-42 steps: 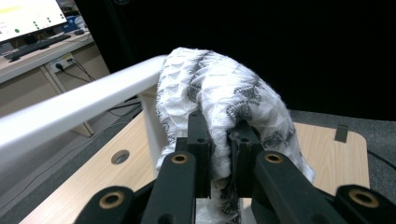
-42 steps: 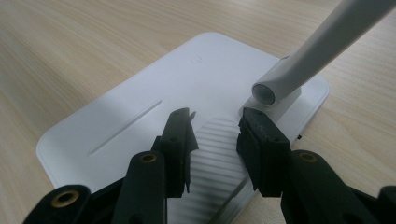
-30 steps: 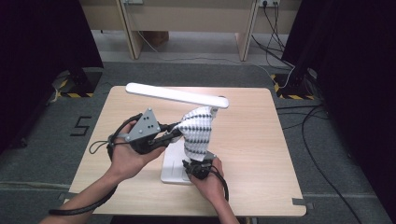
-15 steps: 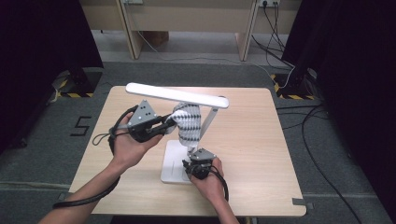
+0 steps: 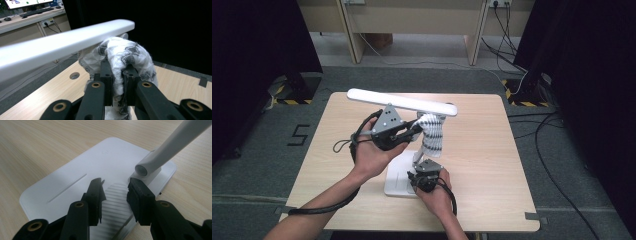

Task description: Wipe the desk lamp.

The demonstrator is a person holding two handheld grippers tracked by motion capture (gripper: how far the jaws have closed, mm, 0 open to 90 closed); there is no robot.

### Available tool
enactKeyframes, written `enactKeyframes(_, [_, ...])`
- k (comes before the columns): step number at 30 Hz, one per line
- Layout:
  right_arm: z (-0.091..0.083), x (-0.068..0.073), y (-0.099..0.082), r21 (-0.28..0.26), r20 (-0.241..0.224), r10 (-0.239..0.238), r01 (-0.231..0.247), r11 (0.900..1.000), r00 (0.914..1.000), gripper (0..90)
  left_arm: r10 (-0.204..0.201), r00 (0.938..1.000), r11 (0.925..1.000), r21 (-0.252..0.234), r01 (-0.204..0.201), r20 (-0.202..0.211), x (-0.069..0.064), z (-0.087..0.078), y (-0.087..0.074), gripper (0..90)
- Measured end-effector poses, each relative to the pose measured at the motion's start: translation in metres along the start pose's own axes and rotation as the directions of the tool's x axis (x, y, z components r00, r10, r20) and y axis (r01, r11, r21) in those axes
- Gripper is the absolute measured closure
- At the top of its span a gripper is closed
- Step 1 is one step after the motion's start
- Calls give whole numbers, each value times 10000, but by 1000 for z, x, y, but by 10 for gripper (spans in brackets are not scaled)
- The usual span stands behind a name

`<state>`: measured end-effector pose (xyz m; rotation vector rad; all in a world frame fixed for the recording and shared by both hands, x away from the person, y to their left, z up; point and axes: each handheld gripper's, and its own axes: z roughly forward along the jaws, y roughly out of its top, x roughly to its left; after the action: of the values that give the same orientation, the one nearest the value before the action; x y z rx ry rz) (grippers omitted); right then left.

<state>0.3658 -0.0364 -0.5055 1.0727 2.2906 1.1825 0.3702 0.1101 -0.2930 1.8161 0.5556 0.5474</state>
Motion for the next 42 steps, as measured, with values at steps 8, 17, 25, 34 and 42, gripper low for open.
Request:
enactKeyframes(8, [1,1,1,27,-1,-69,69,10000,10000,637,-470,9989,9983,-343,471,29,1,2,-1,811])
enactKeyframes(17, [1,1,1,13,29,-136,136,9999,9999,641,-505,9987,9978,-442,500,-94,6,-3,-1,812])
enactKeyframes(25, [1,1,1,25,34,-141,141,9999,9999,644,-587,9978,9964,-630,567,-315,13,-10,-2,812])
enactKeyframes(34, [1,1,1,-9,36,-113,113,9999,9999,645,-663,9965,9954,-721,625,-510,21,-19,-3,813])
enactKeyframes(42, [1,1,1,0,31,-122,122,9999,9999,645,-707,9949,9944,-832,647,-715,27,-28,-7,813])
